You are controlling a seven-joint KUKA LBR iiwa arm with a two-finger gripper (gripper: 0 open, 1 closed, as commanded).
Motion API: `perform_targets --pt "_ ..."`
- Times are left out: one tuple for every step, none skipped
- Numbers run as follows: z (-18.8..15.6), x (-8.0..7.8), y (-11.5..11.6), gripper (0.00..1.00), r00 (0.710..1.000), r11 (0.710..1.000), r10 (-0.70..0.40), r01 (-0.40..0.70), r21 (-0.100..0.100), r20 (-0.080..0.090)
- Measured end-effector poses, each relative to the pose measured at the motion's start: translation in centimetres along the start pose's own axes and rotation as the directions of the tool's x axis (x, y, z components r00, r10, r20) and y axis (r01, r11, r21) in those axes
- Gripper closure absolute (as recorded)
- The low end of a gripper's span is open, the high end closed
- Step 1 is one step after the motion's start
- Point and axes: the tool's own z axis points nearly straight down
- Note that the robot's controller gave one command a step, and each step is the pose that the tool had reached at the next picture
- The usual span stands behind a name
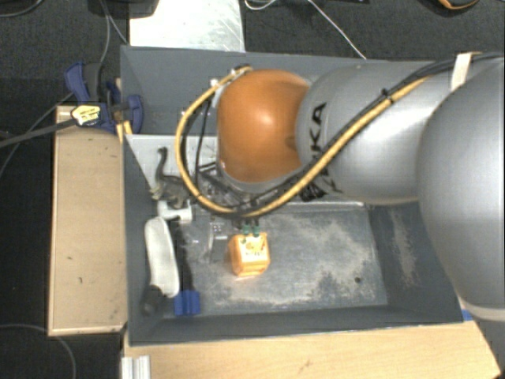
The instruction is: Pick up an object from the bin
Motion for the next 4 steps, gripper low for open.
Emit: perform_targets --pt "-0.5 -0.2 -0.1 0.0 1.0 1.0 0.007 -0.007 -0.002 0.008" --pt "-0.3 -0.8 -0.4 0.0 0.998 0.998 0.06 -0.06 -0.003 0.007" --pt "-7.5 1.4 -3.8 0.0 0.981 0.981 -0.196 0.196 0.0 0.009" --pt "-6.6 3.0 -3.4 0.0 0.993 0.993 0.118 -0.118 -0.004 0.009"
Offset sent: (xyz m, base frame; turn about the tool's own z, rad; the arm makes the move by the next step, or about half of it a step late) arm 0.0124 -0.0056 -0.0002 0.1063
